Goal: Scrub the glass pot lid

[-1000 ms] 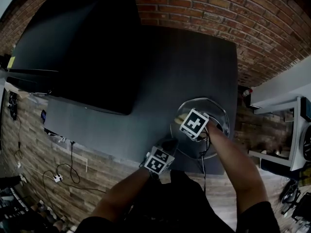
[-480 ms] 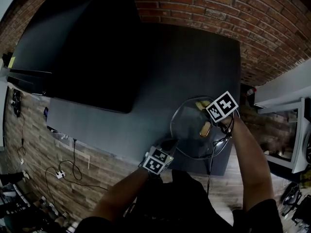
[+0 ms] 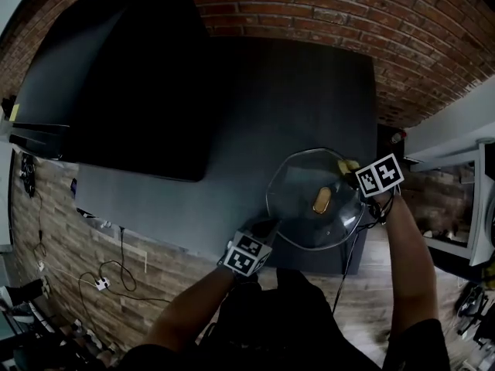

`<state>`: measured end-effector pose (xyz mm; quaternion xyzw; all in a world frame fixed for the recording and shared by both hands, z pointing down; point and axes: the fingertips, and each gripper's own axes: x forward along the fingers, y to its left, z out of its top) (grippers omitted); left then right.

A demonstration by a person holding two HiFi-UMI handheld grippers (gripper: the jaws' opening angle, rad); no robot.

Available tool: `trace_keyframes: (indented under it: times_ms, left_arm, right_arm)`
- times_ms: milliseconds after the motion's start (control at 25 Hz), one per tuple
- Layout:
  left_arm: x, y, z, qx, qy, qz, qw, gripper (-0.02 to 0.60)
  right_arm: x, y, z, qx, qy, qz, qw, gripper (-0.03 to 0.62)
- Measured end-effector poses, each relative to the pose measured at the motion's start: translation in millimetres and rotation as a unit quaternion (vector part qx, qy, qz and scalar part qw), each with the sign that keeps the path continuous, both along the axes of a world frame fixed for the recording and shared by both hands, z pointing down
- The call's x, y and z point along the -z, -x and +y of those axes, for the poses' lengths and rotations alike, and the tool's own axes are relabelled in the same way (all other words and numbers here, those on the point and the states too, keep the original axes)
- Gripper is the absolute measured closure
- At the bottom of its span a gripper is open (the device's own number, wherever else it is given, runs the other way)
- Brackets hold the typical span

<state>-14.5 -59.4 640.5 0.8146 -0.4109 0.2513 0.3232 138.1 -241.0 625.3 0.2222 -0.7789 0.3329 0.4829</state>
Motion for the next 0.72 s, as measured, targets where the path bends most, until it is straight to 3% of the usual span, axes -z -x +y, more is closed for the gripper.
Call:
trace_keyframes:
  times_ms: [360,720]
  left_arm:
    - [-1,0,-3,-0.003,0.000,0.001,1.0000,0.551]
    - [-3,1,-1,-0.006,0.009,0.002,0.9999,0.551]
  right_arm:
    - [-6,-48,34,-0.070,-0.008,-0.006,0.998,0.551]
    - [-3,-49,95,-0.104,-0.043,-0.012,0.994,0.551]
